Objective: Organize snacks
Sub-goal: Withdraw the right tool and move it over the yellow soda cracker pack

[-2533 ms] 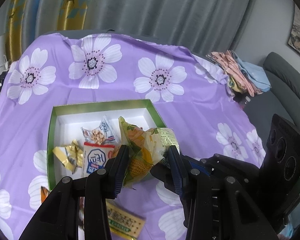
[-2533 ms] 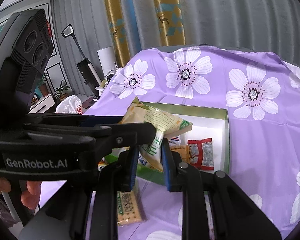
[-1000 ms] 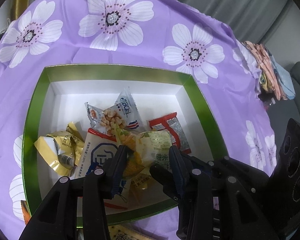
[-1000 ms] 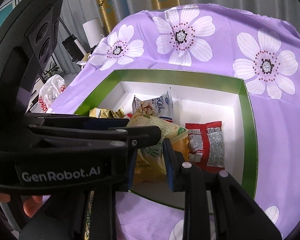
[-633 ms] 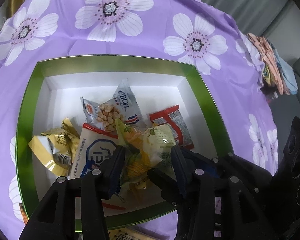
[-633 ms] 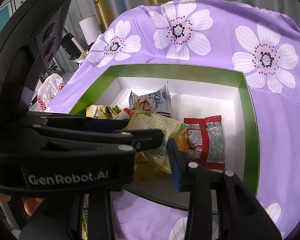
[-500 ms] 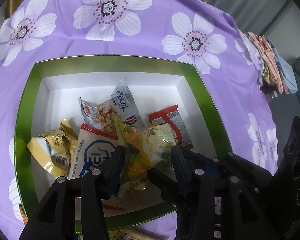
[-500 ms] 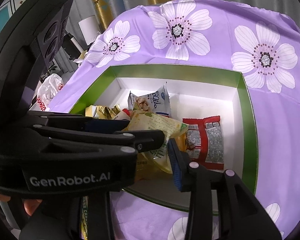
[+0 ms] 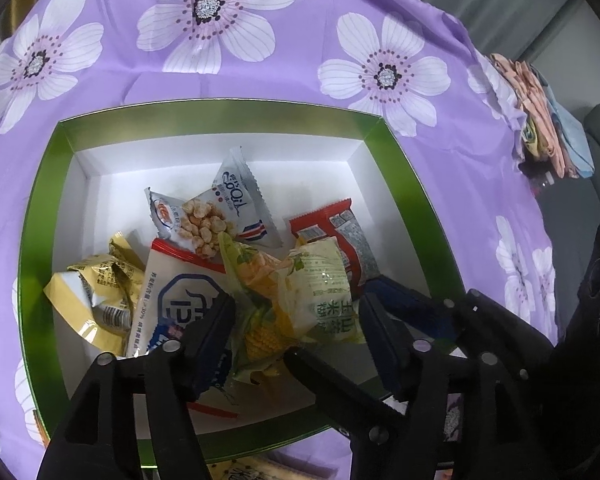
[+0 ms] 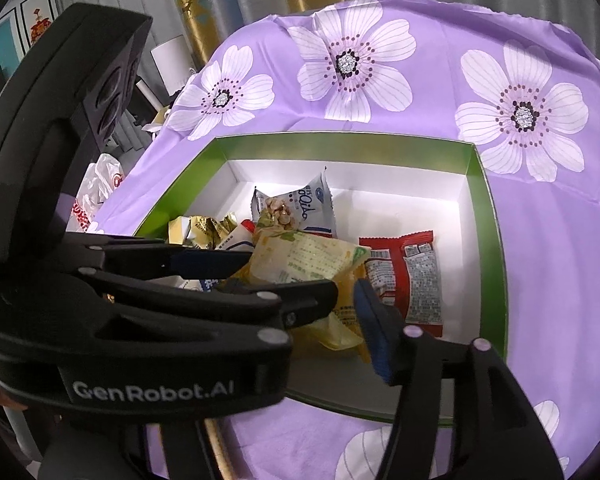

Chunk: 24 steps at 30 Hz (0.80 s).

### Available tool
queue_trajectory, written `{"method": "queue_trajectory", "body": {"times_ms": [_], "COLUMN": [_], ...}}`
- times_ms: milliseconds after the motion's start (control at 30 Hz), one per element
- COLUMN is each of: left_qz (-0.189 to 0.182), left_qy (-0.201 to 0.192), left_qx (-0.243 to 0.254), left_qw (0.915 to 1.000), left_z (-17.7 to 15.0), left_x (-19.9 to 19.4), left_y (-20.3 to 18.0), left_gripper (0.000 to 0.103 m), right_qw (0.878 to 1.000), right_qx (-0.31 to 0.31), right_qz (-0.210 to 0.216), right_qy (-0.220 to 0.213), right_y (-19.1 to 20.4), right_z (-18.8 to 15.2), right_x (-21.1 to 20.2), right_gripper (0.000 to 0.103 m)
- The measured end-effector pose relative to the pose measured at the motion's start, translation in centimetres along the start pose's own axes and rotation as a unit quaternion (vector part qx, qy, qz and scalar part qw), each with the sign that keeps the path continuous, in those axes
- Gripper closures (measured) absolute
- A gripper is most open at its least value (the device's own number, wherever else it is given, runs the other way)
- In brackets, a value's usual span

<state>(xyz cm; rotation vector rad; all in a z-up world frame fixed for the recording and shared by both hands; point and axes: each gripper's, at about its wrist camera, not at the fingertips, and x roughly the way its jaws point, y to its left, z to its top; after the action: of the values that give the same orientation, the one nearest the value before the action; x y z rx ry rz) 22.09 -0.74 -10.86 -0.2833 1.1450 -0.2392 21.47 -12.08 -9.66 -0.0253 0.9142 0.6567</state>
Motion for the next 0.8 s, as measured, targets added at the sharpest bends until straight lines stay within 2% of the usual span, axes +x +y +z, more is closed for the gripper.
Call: {"method": "queue_trajectory", "body": {"times_ms": [100, 300, 467, 500, 533, 567, 633, 700, 800], "left_qz": [-0.003, -0.008, -0.035, -0.040, -0.046, -0.052, -0.072, -0.083, -0.083], "left_qy": [-0.002, -0.011, -0.022, -0.028, -0.037, -0.045, -0.062, -0.063, -0.065], "left_qx": [0.000, -0.005, -0.001, -0.001, -0.003, -0.005, -0.009, -0.009, -0.004], "left_qw": [1.0000, 0.9999, 0.9992, 0.9988, 0.9982, 0.9976, 0.9954, 0.9945, 0.9944], "left_z": [0.1, 0.1, -0.2, -0.4, -0.5, -0.7, -1.1, -1.3, -2.1], "left_x": [0.0, -0.5, -1.8, -2.3, -2.8, -3.3, -4.5, -5.2, -6.1], "left_y": [-0.2, -0.1, -0.4, -0.5, -0.5, -0.5, -0.4, -0.4, -0.2], "left_gripper": [0.032, 0.032, 0.031, 0.029, 0.017, 0.013, 0.012, 0.012, 0.012], "right_qw": [1.000, 1.000, 0.999, 0.999, 0.998, 0.998, 0.997, 0.997, 0.999], "right_qx": [0.004, 0.012, -0.003, -0.006, -0.011, -0.016, -0.019, -0.015, -0.013], "right_qz": [-0.005, -0.008, -0.033, -0.036, -0.041, -0.047, -0.053, -0.047, -0.016], "right_qy": [-0.001, -0.006, -0.027, -0.032, -0.039, -0.046, -0.056, -0.056, -0.041], "right_y": [-0.2, -0.4, 0.0, 0.1, 0.3, 0.4, 0.5, 0.6, 1.3], "right_z": [0.1, -0.3, -0.8, -0.9, -1.1, -1.4, -1.9, -2.8, -4.9], "right_x": [-0.2, -0.9, -3.0, -3.5, -4.1, -4.8, -5.8, -6.7, -7.3], "right_gripper": [0.039, 0.033, 0.030, 0.029, 0.028, 0.028, 0.028, 0.028, 0.028]}}
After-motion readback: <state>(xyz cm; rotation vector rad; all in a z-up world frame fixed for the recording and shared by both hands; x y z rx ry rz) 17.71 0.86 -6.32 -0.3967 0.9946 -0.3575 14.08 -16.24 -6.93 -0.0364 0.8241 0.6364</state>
